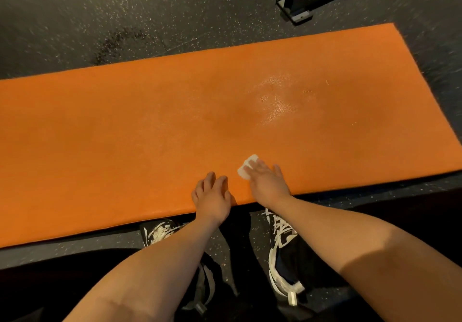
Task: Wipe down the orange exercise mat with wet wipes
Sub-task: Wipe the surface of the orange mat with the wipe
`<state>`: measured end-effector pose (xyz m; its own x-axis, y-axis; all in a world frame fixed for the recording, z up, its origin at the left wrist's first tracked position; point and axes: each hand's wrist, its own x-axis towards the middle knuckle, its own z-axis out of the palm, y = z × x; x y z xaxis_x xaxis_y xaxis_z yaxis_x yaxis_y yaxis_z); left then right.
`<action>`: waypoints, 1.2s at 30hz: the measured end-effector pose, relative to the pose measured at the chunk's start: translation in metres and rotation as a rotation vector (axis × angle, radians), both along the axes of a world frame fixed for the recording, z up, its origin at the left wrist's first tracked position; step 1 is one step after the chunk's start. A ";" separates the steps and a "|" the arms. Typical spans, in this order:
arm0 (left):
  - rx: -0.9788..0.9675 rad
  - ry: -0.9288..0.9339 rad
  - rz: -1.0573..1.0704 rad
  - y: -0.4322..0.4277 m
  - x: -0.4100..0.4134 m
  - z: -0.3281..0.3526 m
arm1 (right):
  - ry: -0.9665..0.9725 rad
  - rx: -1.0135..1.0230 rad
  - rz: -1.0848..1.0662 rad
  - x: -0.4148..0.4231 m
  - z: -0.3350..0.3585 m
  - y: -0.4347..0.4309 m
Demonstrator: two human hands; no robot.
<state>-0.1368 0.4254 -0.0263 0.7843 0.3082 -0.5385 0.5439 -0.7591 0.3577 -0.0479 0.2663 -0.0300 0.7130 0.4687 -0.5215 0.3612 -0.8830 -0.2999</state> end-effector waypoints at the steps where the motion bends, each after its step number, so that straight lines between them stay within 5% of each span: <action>1: -0.003 0.011 0.001 0.000 0.000 0.001 | -0.014 -0.046 -0.108 0.002 -0.002 -0.004; 4: 0.004 0.028 -0.003 0.000 0.002 0.003 | -0.036 -0.093 -0.204 -0.009 -0.002 0.004; 11: -0.043 0.006 0.003 -0.002 -0.008 0.001 | 0.000 0.045 0.180 -0.041 0.002 0.020; 17: -0.034 0.013 -0.007 -0.002 -0.008 0.003 | -0.053 -0.165 -0.207 -0.022 0.007 0.000; 24: -0.038 0.005 -0.002 -0.002 -0.008 0.002 | 0.054 0.019 0.122 -0.041 0.004 0.023; 31: -0.014 0.014 -0.022 -0.001 -0.007 0.004 | 0.017 -0.153 -0.208 -0.018 0.005 0.013; 36: 0.027 0.021 -0.006 0.000 -0.002 0.001 | 0.125 -0.053 -0.007 -0.022 0.008 0.033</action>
<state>-0.1383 0.4255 -0.0251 0.7750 0.3176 -0.5464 0.5460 -0.7717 0.3259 -0.0704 0.2990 -0.0221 0.6441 0.4331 -0.6305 0.3173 -0.9013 -0.2949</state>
